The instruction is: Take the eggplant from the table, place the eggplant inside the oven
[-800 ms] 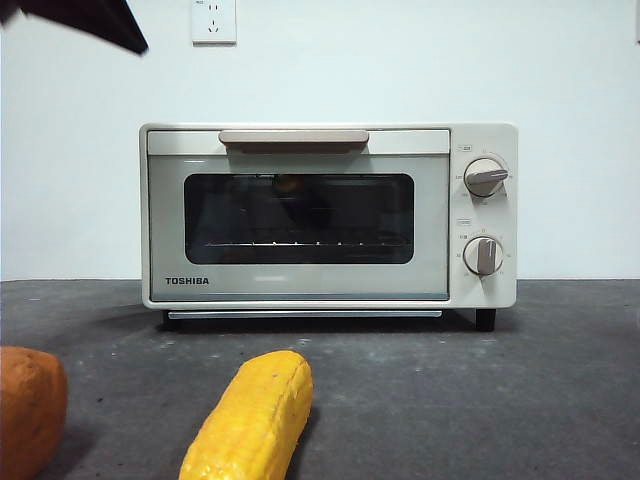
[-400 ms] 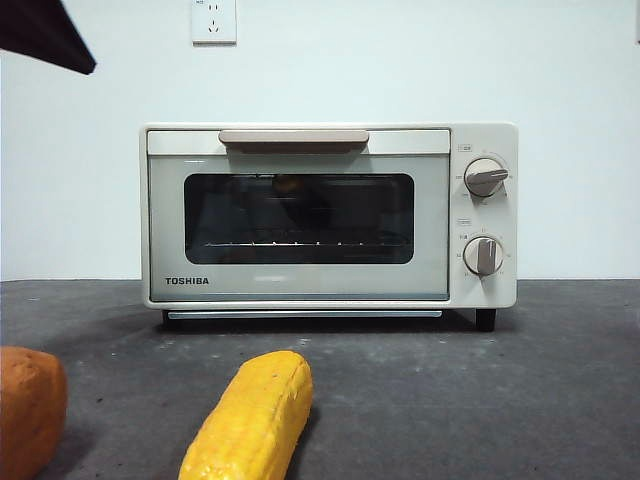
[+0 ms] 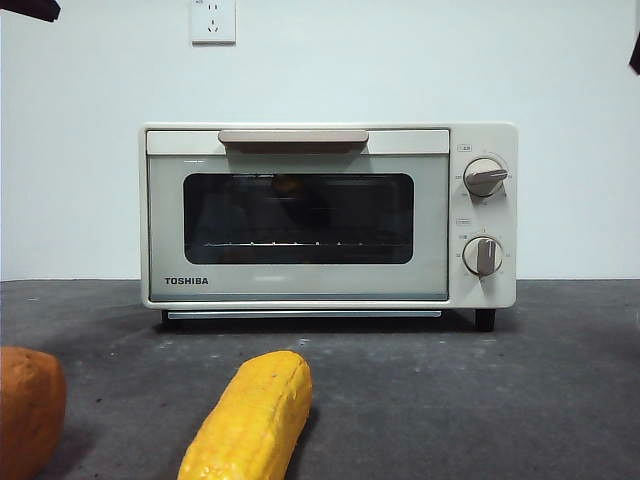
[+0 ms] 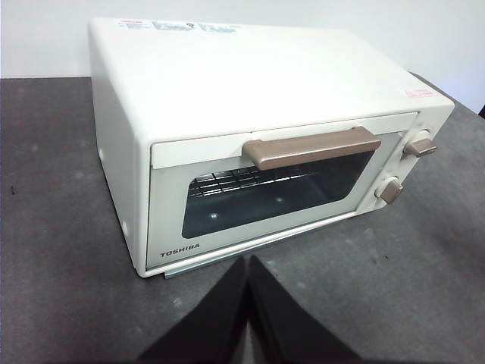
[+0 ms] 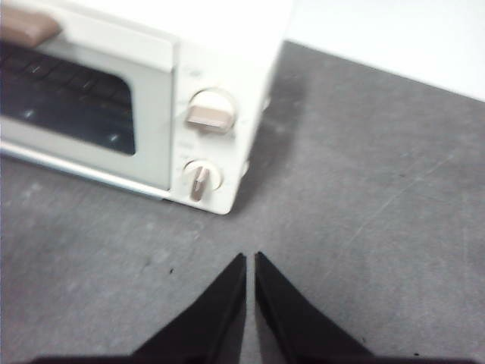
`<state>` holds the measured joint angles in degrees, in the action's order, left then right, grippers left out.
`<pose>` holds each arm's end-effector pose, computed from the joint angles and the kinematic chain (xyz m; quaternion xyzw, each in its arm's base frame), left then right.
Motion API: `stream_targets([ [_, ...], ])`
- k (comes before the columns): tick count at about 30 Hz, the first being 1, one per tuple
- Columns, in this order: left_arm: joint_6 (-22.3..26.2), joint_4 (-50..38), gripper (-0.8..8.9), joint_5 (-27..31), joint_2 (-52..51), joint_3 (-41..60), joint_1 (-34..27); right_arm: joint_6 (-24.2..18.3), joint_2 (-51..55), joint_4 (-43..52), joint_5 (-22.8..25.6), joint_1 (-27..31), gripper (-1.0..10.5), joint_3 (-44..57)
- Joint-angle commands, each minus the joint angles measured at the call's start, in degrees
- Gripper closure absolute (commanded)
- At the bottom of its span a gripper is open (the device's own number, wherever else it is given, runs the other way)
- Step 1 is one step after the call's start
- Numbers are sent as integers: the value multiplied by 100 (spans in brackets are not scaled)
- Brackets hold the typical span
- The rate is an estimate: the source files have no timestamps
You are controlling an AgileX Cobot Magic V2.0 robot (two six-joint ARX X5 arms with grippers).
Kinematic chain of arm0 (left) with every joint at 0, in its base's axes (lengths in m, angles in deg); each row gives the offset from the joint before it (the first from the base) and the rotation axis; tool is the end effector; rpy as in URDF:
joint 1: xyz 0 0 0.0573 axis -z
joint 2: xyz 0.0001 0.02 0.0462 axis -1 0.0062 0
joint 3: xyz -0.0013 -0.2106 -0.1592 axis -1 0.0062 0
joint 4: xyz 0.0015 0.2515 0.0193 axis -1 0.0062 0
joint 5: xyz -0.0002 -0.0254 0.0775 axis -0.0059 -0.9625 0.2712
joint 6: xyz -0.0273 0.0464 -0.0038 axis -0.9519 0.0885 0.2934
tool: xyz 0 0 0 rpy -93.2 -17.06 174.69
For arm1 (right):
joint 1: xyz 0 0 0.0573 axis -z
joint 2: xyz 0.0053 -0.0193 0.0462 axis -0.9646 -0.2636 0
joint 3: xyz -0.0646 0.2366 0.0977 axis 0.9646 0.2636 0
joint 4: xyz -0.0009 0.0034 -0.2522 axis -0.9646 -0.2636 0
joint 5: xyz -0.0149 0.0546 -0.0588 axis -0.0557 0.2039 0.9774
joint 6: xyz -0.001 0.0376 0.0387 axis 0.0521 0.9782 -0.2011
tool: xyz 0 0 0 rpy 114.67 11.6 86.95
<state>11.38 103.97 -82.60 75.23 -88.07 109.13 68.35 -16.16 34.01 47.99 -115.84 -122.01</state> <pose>0.1353 -0.0533 0.3133 -0.0575 0.1642 -0.2434 0.9542 0.1128 0.0794 0.2876 -0.0827 0.2015 0.0818 0.9725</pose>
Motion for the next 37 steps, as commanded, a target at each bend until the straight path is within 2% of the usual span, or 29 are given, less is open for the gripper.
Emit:
stream_targets([
  [1,-35,-81,806,9,48,-24,20,57,-17,92,42,-24,943,-57],
  [10,-35,-57,806,9,76,-22,35,48,105,94,240,-26,943,-63],
  [13,-35,-9,806,52,-247,-20,15,46,105,94,295,-24,943,-63],
  [14,70,-11,806,50,-446,-17,11,46,105,92,350,-24,943,-63],
  [15,623,-13,806,85,-678,-15,-11,46,105,94,376,-24,943,-63],
  [17,1263,-22,806,83,-1161,74,-142,46,105,94,481,-24,943,-63],
  [20,1558,-280,806,87,-1908,605,-487,46,105,92,546,-24,943,-63],
  [25,1493,-894,806,258,-3025,1937,-1167,46,105,92,610,-24,943,-63],
  [30,1471,-964,806,271,-3779,3010,-1530,46,105,94,623,-24,943,-63],
  [37,1464,-990,806,398,-3797,3748,-1733,46,105,92,623,-24,943,-63],
])
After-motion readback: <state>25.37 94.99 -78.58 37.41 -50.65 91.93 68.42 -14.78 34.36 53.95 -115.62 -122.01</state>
